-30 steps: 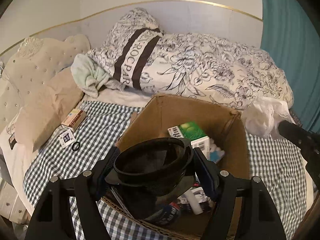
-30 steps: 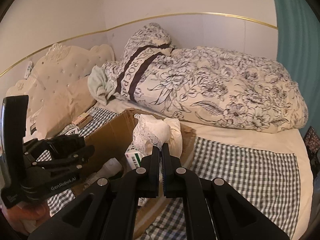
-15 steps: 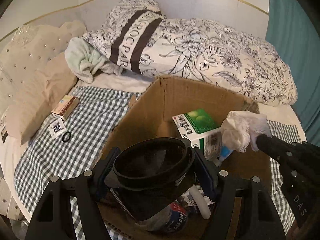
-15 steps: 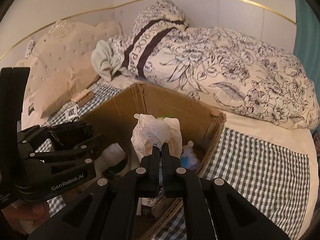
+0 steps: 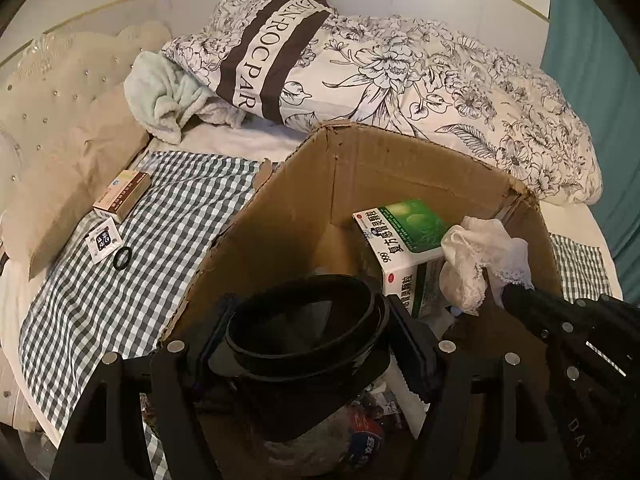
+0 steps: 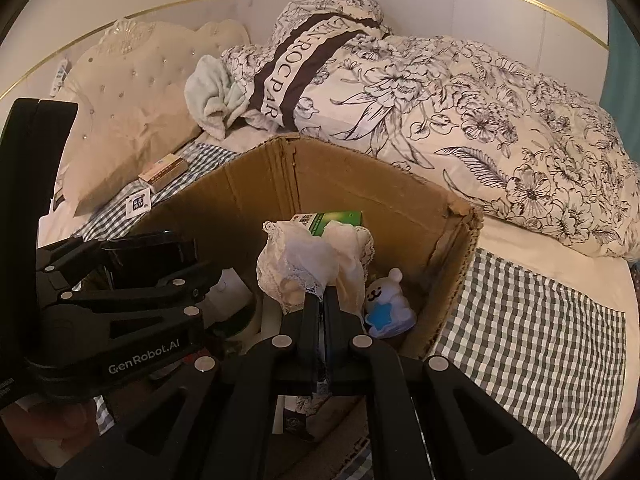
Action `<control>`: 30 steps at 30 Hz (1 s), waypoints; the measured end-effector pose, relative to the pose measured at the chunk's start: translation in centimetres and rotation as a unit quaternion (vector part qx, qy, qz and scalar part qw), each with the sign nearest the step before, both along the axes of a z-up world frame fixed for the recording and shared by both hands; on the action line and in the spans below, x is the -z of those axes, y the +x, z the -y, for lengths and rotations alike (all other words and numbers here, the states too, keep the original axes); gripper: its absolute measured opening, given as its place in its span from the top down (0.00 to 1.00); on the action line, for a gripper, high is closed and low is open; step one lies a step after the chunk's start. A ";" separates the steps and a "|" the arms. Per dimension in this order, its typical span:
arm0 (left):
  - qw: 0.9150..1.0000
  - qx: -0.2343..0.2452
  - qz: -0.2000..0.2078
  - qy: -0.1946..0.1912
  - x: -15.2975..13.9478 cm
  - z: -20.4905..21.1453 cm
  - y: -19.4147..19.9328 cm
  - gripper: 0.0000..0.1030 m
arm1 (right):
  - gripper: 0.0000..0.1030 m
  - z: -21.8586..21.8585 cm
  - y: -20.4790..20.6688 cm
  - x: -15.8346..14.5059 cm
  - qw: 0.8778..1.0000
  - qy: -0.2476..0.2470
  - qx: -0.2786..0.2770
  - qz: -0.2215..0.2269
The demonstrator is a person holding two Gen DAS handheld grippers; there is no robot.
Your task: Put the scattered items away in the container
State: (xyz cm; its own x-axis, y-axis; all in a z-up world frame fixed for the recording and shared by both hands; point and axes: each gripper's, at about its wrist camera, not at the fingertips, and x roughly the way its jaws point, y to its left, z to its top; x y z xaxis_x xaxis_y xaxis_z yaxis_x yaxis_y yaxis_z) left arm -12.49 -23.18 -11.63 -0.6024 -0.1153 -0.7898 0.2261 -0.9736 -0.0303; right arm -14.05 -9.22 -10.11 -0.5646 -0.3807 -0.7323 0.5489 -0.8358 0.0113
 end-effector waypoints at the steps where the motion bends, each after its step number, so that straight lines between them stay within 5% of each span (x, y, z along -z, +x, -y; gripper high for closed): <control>1: 1.000 -0.001 -0.001 0.001 -0.2 0.0 0.0 0.28 | 0.98 -0.2 0.1 -0.2 1.000 -0.001 0.004 -0.004; 4: 1.000 -0.003 -0.007 0.002 -1.0 -0.2 0.2 0.25 | 0.87 -0.7 0.3 -0.7 1.000 -0.003 0.013 -0.012; 6: 1.000 -0.008 -0.013 0.003 -1.7 -0.2 0.4 0.19 | 0.57 -1.0 0.5 -1.2 1.000 -0.005 0.017 -0.018; 8: 1.000 -0.010 -0.023 0.005 -2.6 -0.3 0.8 0.17 | 0.44 -1.4 1.0 -1.9 0.999 -0.008 0.021 -0.035; 22: 0.997 -0.024 -0.080 0.000 -7.3 -1.2 4.1 0.13 | 0.43 -5.3 3.7 -6.0 0.996 -0.034 0.043 -0.075; 30: 0.993 -0.025 -0.116 -0.004 -10.0 -2.3 6.3 0.08 | 0.31 -7.8 6.2 -9.0 0.991 -0.049 0.056 -0.111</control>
